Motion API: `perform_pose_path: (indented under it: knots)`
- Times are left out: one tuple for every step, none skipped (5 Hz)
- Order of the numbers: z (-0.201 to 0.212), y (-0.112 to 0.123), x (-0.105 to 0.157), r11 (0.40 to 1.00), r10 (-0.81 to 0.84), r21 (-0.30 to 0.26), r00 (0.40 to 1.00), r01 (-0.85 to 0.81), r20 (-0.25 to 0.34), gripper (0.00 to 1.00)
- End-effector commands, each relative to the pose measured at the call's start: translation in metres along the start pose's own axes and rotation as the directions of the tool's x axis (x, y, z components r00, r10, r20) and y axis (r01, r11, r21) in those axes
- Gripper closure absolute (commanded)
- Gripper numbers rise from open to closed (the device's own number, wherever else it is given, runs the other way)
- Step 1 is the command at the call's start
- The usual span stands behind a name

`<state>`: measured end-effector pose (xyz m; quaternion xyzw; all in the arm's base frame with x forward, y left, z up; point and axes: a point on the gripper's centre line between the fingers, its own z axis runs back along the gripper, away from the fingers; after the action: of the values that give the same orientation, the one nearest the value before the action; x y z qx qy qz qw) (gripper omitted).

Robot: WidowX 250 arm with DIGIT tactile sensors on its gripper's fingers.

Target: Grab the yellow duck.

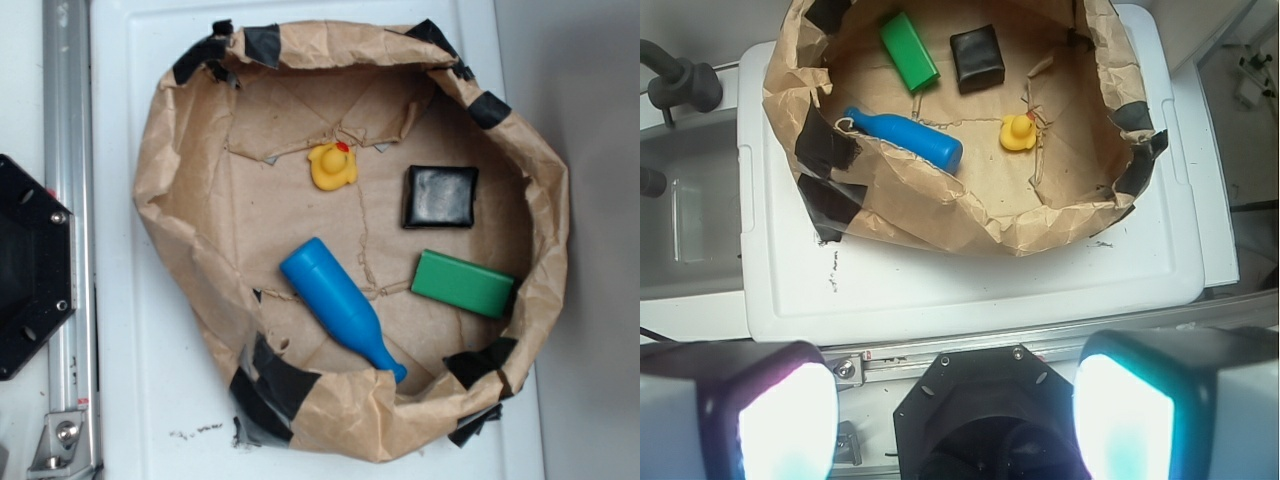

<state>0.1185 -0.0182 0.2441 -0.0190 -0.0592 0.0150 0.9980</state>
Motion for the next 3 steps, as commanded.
perform_pose_path:
  knots:
    - [0.0,0.0,0.0,1.0,0.0,0.0,1.0,0.0,0.0,0.0]
    - [-0.019,0.033,0.049,0.988,-0.152,0.04,0.987,0.15,0.055,0.0]
    - [-0.057,0.048,0.1,0.946,-0.318,0.07,0.947,0.315,0.034,0.0]
